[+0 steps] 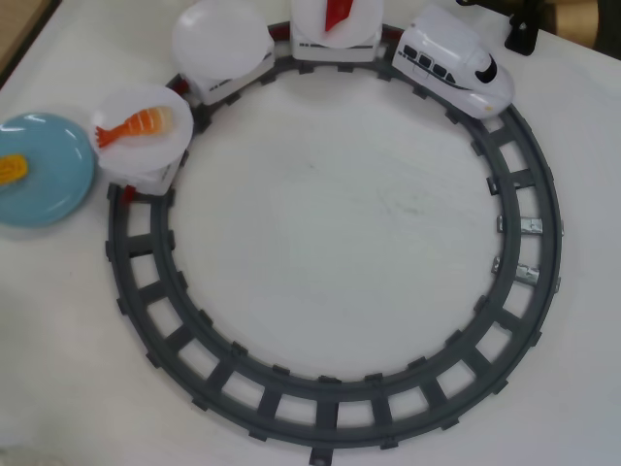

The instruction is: Pick up the sushi from the Shinkansen and put it on the blue dish

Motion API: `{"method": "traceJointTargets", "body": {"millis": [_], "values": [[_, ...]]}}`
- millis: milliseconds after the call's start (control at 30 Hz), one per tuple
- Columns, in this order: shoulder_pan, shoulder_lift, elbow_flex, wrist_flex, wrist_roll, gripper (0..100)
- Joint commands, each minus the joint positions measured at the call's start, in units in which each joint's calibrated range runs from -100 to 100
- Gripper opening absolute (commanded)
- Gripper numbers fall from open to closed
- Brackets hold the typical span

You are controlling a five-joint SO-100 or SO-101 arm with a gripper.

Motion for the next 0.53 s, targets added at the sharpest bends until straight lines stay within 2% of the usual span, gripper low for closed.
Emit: {"method": "traceJointTargets", "body": {"millis": [0, 500], "values": [[0.1, -1.22, 2.5, 0.38, -0.14, 20], [0.18, -1.89, 0.79, 0.97, -0.14, 20]]}}
